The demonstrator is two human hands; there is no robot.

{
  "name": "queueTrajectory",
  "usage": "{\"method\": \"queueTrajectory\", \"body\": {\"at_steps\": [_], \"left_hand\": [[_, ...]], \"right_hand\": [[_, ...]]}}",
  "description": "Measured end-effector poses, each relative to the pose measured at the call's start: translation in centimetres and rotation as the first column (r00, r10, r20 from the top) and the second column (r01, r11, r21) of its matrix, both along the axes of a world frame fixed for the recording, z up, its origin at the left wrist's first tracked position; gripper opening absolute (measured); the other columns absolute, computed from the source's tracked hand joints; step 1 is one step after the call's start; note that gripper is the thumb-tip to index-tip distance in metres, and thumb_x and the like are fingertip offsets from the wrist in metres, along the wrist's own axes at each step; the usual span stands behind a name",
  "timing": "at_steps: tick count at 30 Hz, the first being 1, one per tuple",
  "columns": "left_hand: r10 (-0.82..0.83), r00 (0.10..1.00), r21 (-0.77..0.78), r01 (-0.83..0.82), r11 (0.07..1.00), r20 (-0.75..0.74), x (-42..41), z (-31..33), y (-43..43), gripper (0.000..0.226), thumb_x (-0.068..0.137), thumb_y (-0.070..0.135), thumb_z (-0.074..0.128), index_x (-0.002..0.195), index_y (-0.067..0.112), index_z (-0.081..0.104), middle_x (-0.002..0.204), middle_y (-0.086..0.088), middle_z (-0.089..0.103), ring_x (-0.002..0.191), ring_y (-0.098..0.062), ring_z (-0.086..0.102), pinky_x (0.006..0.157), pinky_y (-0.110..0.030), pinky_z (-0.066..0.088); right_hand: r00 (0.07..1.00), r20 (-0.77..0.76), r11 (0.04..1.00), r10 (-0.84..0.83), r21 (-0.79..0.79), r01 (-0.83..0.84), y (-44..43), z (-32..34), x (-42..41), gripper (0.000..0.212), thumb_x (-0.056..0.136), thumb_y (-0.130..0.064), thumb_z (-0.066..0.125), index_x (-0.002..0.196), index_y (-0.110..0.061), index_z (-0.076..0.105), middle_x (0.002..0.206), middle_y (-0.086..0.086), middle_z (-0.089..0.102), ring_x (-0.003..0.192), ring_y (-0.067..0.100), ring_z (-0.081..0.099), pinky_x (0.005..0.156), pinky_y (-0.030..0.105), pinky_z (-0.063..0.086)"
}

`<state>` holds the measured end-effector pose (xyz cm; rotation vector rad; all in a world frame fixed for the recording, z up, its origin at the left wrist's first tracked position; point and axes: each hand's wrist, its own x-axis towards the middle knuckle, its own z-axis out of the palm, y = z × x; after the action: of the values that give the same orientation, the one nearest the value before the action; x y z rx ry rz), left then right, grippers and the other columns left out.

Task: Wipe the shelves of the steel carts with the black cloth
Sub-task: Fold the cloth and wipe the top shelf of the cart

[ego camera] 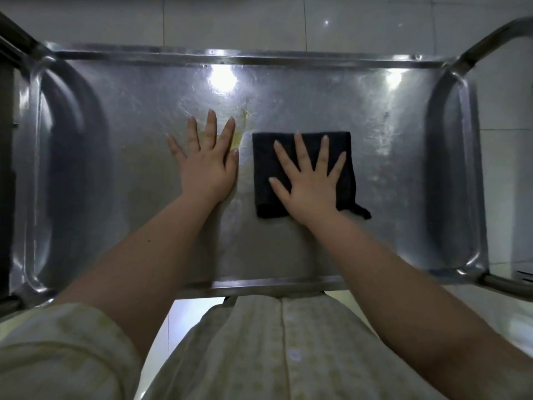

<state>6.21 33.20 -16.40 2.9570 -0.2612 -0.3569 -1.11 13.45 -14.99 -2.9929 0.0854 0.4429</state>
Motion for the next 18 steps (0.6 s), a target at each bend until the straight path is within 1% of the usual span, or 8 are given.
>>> {"method": "queueTrajectory", "body": {"at_steps": [3,5,6,9,11,13,15,18], "left_hand": [[0.0,1.0,-0.014,0.0,1.0,0.004,-0.1,0.1,0.0,0.056,0.1,0.051,0.018,0.154,0.043,0.005,0.165,0.004,-0.003,0.15,-0.031,-0.011,0.111,-0.068,-0.011],[0.001,1.0,-0.02,-0.001,1.0,0.001,0.0,0.2,0.0,0.056,0.1,0.051,0.019,0.154,0.042,0.006,0.165,0.004,-0.003,0.15,-0.032,-0.01,0.111,-0.068,-0.012],[0.003,1.0,-0.021,-0.003,1.0,-0.002,0.0,0.2,0.0,0.056,0.1,0.051,0.02,0.154,0.042,0.006,0.165,0.004,-0.002,0.15,-0.031,-0.01,0.111,-0.068,-0.012],[0.004,1.0,-0.024,-0.004,1.0,0.005,-0.1,0.2,0.0,0.056,0.1,0.051,0.02,0.154,0.042,0.007,0.165,0.005,-0.002,0.15,-0.031,-0.009,0.111,-0.069,-0.01],[0.004,1.0,-0.032,-0.004,0.999,0.009,-0.1,0.2,0.0,0.056,0.101,0.051,0.021,0.154,0.042,0.008,0.165,0.005,-0.001,0.15,-0.031,-0.008,0.111,-0.069,-0.009],[-0.001,1.0,-0.032,0.001,0.999,0.016,-0.1,0.1,0.0,0.056,0.1,0.051,0.021,0.154,0.042,0.009,0.165,0.004,0.0,0.15,-0.032,-0.008,0.111,-0.069,-0.009],[0.005,1.0,-0.034,-0.004,0.999,0.016,-0.3,0.0,-0.1,0.056,0.1,0.051,0.021,0.154,0.042,0.009,0.165,0.004,0.001,0.15,-0.032,-0.007,0.111,-0.069,-0.008],[0.013,1.0,-0.022,-0.012,1.0,0.022,-0.3,0.1,-0.2,0.056,0.1,0.051,0.022,0.154,0.041,0.009,0.165,0.003,0.002,0.15,-0.032,-0.006,0.112,-0.069,-0.007]], "right_hand": [[0.998,0.025,0.999,0.05,-0.002,-0.05,0.7,-0.3,-9.2,0.069,0.093,-0.067,0.026,0.154,-0.041,0.01,0.164,0.002,0.005,0.145,0.048,-0.004,0.107,0.075,0.0],[0.997,0.01,0.996,0.079,-0.038,-0.078,-0.9,-0.7,-12.7,0.068,0.092,-0.068,0.026,0.153,-0.043,0.011,0.164,-0.001,0.008,0.146,0.046,-0.001,0.107,0.076,0.004],[0.998,0.014,0.997,0.055,-0.048,-0.054,-2.3,-0.8,-13.5,0.068,0.091,-0.069,0.026,0.153,-0.045,0.01,0.163,-0.003,0.008,0.147,0.045,0.0,0.107,0.076,0.004],[0.992,-0.01,0.988,-0.127,-0.086,0.126,-7.3,-0.4,-13.7,0.068,0.089,-0.07,0.023,0.152,-0.045,0.011,0.163,-0.004,0.011,0.148,0.041,-0.002,0.108,0.074,0.0],[0.982,-0.052,0.979,-0.181,-0.109,0.174,-9.7,-0.1,-13.6,0.069,0.089,-0.073,0.017,0.152,-0.045,0.009,0.163,-0.004,0.01,0.148,0.039,-0.005,0.109,0.073,0.0],[0.978,-0.063,0.976,-0.197,-0.112,0.189,-10.2,0.1,-13.5,0.07,0.09,-0.073,0.014,0.153,-0.043,0.009,0.163,-0.003,0.009,0.147,0.04,-0.007,0.11,0.072,0.0],[0.98,-0.05,0.976,-0.195,-0.108,0.188,-9.2,0.0,-13.5,0.07,0.091,-0.071,0.015,0.154,-0.04,0.01,0.164,0.0,0.008,0.146,0.044,-0.006,0.109,0.073,0.001],[0.995,-0.017,0.993,-0.102,-0.068,0.101,-5.2,-0.1,-13.4,0.071,0.091,-0.069,0.021,0.154,-0.039,0.009,0.164,0.001,0.006,0.145,0.049,-0.004,0.107,0.075,0.002]]}}
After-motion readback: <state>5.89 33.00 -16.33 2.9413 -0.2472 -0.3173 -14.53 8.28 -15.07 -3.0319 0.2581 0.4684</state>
